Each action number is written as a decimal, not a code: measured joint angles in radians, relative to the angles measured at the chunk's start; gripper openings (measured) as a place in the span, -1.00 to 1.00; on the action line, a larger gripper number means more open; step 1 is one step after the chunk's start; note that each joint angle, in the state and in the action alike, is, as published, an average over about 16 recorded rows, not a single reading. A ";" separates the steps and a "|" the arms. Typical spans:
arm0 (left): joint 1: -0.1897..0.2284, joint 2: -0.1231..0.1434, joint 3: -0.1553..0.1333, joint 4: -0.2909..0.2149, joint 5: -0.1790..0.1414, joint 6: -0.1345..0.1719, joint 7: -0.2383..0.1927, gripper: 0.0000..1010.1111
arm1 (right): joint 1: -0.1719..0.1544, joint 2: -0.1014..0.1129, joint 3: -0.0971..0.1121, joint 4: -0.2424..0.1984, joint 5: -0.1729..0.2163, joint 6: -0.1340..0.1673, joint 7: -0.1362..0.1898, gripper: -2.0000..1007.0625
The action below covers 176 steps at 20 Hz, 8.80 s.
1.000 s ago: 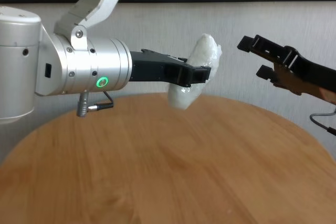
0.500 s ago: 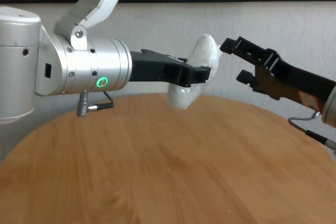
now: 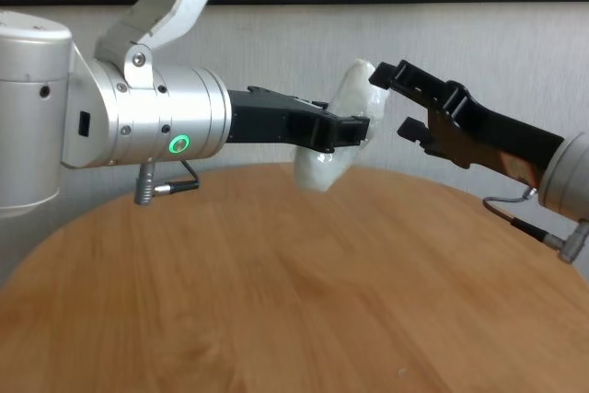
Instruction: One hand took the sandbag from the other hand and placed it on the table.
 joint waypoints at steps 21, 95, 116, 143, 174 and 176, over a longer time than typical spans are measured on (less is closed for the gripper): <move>0.000 0.000 0.000 0.000 0.000 0.000 0.000 -0.04 | 0.095 -0.035 -0.067 0.132 0.024 -0.026 0.048 0.99; 0.000 0.000 0.000 0.000 0.000 0.000 0.000 0.51 | 0.119 -0.049 -0.084 0.173 0.028 -0.032 0.041 0.19; 0.027 -0.022 -0.055 -0.005 0.022 0.037 0.112 0.98 | 0.104 0.089 -0.087 0.086 -0.156 -0.090 -0.034 0.19; 0.065 -0.060 -0.118 -0.018 0.044 0.063 0.217 0.98 | 0.192 0.209 -0.223 0.055 -0.443 0.128 -0.095 0.21; 0.063 -0.057 -0.115 -0.017 0.042 0.061 0.214 0.98 | 0.156 0.197 -0.193 -0.078 -0.501 -0.059 -0.063 0.99; 0.063 -0.057 -0.115 -0.017 0.042 0.061 0.214 0.98 | 0.152 0.192 -0.188 -0.098 -0.511 -0.083 -0.059 0.99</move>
